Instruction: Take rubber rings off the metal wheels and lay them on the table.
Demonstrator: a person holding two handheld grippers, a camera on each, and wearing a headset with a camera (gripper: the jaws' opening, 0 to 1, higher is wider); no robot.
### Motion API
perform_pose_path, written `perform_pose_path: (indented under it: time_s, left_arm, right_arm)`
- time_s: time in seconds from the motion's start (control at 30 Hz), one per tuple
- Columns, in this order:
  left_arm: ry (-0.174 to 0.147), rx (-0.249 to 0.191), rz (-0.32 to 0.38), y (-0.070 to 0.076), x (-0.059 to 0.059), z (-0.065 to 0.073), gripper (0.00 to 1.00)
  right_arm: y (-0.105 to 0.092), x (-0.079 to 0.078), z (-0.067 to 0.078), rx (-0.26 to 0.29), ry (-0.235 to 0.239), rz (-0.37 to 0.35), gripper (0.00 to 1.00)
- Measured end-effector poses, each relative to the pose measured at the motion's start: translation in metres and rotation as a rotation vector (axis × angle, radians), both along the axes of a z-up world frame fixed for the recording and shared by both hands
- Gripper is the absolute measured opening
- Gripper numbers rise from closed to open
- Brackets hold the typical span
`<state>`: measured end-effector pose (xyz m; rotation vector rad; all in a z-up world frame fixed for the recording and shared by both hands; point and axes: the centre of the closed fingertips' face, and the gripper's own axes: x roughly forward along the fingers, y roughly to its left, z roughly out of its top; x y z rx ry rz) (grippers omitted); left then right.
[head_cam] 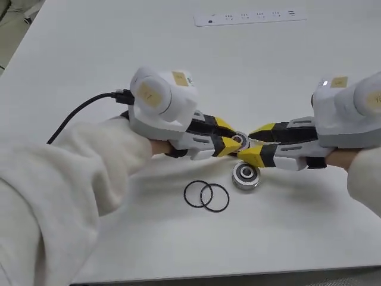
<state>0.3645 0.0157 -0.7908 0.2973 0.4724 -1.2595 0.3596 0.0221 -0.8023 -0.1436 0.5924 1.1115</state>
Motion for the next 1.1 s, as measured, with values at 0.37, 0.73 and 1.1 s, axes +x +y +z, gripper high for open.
perform_pose_path:
  time_s: [0.37,0.73,1.1]
  left_arm:
    - [-0.01,0.013,-0.004,0.001,0.0,-0.001,0.13]
    - [-0.006,0.014,0.006,0.001,0.0,-0.002,0.13]
    - [-0.001,0.008,0.021,0.002,-0.001,-0.002,0.13]
  right_arm:
    - [0.001,-0.003,0.001,-0.008,-0.032,0.036,0.22]
    - [-0.004,-0.004,-0.002,-0.037,-0.051,0.062,0.17]
    - [-0.006,-0.006,-0.005,-0.072,-0.069,0.08,0.06]
